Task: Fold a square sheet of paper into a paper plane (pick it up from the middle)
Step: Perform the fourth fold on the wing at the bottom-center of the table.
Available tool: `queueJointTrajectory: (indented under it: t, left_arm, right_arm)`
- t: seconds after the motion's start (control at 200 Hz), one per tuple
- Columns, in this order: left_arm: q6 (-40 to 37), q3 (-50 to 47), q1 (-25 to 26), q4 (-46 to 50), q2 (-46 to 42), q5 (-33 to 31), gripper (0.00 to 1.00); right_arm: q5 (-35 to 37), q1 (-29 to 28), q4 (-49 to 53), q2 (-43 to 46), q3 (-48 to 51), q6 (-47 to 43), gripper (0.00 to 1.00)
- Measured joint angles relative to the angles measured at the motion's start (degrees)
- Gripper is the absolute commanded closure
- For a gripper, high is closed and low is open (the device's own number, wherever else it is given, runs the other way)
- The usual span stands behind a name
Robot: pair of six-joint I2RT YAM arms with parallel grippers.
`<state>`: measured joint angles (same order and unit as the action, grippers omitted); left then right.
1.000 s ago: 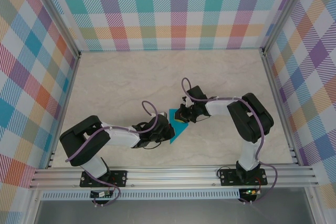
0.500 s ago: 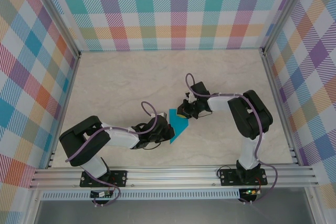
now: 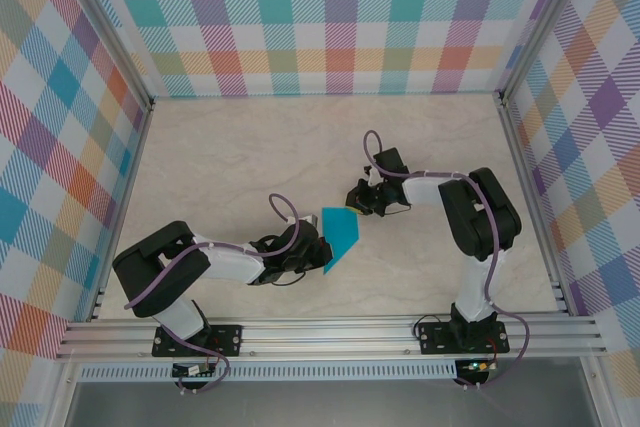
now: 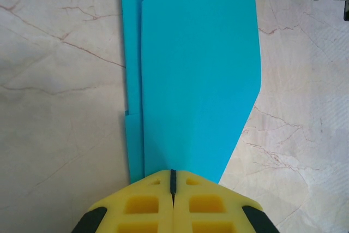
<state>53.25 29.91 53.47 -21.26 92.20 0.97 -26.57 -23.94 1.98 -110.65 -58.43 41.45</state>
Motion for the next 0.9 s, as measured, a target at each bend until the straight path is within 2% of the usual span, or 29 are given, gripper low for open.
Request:
queueJointTrajectory:
  t: [0.26, 0.4, 0.515, 0.665, 0.77, 0.9]
  left_arm:
    - [-0.4, -0.2, 0.0, -0.2, -0.1, 0.1, 1.00]
    - [-1.4, -1.1, 0.0, -0.1, -1.0, 0.6, 1.00]
    - [-2.7, -1.9, 0.0, 0.1, -1.9, 1.1, 1.00]
    - [-4.3, -2.4, -0.1, 0.2, -2.4, 1.7, 1.00]
    - [-5.3, -2.4, -0.1, 0.4, -2.5, 2.3, 1.00]
    - [-6.4, -2.3, -0.2, 0.8, -2.7, 2.9, 1.00]
  right_arm:
    - [0.7, -0.1, 1.4, 0.0, -0.7, -1.0, 0.89]
    - [5.0, 0.2, 2.5, 1.7, -0.7, -2.2, 0.89]
    - [7.3, 0.6, 3.1, 5.8, 0.3, -3.1, 0.88]
    - [6.4, 0.5, 1.4, 12.2, 3.9, -3.1, 0.88]
    - [5.0, -1.2, -0.1, 14.2, 7.2, -2.7, 0.88]
    - [4.4, -6.4, -0.9, 14.3, 9.7, -2.0, 0.89]
